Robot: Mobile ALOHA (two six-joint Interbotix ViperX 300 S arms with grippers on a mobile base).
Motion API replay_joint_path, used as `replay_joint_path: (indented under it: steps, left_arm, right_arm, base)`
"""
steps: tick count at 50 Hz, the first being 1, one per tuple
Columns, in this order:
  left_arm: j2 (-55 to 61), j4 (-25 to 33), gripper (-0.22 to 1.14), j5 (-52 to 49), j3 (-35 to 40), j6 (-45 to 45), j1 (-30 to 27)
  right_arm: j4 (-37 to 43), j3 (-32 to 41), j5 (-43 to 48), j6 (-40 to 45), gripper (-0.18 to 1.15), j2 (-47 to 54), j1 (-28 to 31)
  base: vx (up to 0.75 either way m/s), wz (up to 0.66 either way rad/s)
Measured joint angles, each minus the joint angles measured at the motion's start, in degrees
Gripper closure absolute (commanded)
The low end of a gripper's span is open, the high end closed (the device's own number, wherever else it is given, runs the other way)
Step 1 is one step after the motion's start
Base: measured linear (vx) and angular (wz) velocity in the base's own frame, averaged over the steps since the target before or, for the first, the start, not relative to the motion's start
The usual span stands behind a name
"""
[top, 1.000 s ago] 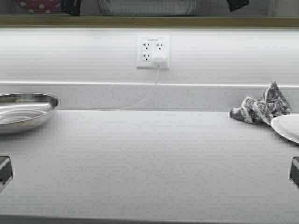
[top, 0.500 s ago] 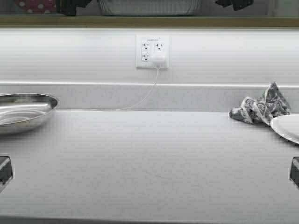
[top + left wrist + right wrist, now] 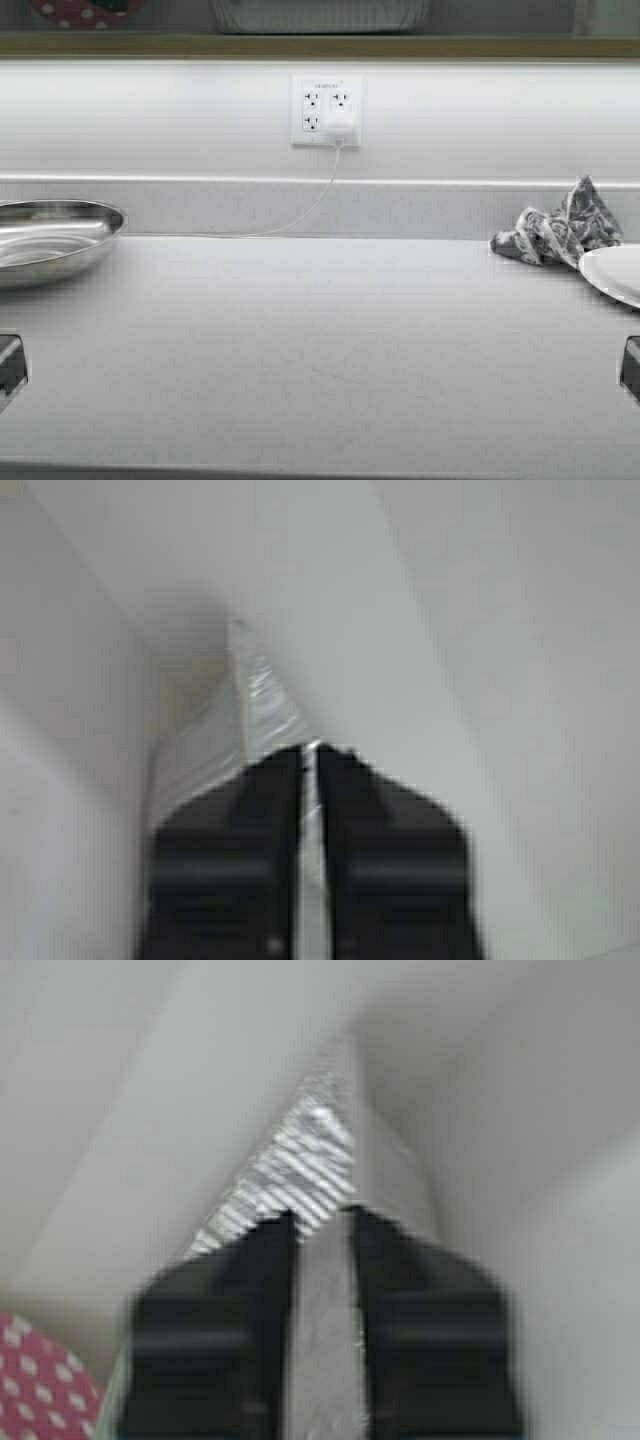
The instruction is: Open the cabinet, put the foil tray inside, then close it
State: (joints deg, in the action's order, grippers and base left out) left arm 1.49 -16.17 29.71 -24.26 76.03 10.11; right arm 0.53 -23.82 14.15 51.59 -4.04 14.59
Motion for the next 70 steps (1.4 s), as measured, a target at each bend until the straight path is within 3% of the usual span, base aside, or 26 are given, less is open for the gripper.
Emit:
replay_joint_path:
  steps: [4, 7, 13, 24, 41, 70]
  left_arm:
    - [-2.5, -0.1, 0.84, -4.9, -0.5, -8.3, 1.3]
    - [-4.4, 0.1, 0.8, -8.3, -0.8, -15.5, 2.6]
    - [-7.6, 2.5, 0.87, -13.9, -1.5, -27.9, 5.4]
    - [-11.3, 7.2, 0.86, -19.9, -6.1, -40.0, 5.7]
    - [-12.0, 7.2, 0.86, -20.9, -11.1, -50.0, 5.8]
    - [-9.5, 7.2, 0.86, -21.2, -11.4, -52.0, 5.9]
  right_arm:
    - [-0.2, -1.0, -0.5, -8.3, 0.91, -2.0, 1.4]
    - [-0.1, -1.4, -1.6, -14.3, 0.82, -3.2, 2.8]
    - [0.2, -2.9, -3.3, -23.4, 0.88, -4.4, 4.7]
    - [0.4, -6.6, -4.3, -28.1, 0.89, -5.1, 4.8]
    - [-0.9, -8.3, -9.2, -35.8, 0.89, -5.6, 4.9]
    - [-2.7, -7.3, -12.2, -39.5, 0.89, -6.9, 5.3]
  base:
    - [0.0, 0.0]
    - [0.0, 0.0]
    - [-0.01, 0.0]
    - [-0.05, 0.01]
    - [-0.13, 0.02]
    - [-0.22, 0.02]
